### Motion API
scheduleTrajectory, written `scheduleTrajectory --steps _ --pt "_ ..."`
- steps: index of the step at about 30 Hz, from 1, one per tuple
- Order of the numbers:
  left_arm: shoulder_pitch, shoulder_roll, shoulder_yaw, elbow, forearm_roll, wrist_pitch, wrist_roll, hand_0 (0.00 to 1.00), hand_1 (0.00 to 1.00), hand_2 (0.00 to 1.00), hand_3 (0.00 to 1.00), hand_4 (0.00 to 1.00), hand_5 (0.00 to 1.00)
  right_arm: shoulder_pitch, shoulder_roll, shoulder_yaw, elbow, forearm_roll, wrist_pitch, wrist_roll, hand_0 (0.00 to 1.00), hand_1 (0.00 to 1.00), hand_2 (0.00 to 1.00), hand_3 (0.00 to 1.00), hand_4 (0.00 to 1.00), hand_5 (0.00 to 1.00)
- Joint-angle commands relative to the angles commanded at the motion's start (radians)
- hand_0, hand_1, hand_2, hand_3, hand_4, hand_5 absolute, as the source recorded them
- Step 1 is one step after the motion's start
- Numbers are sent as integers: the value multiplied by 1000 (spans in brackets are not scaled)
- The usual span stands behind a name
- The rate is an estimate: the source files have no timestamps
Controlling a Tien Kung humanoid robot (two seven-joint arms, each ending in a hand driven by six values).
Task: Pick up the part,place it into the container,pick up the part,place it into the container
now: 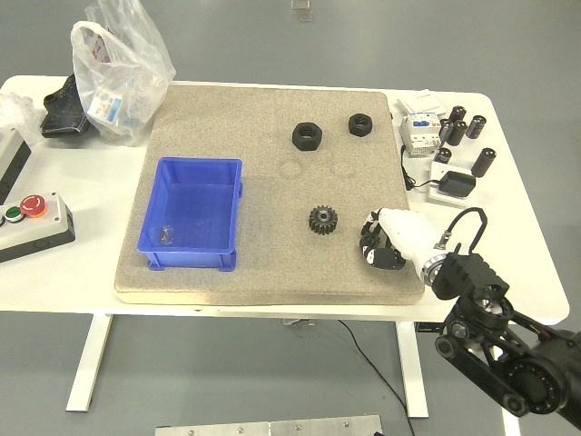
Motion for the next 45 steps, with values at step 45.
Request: scheduleTrajectory --steps 45 --pt "-5 11 3 0 -5 8 14 655 633 613 693 667 244 559 303 -521 -162 332 -248 225 283 453 501 496 534 2"
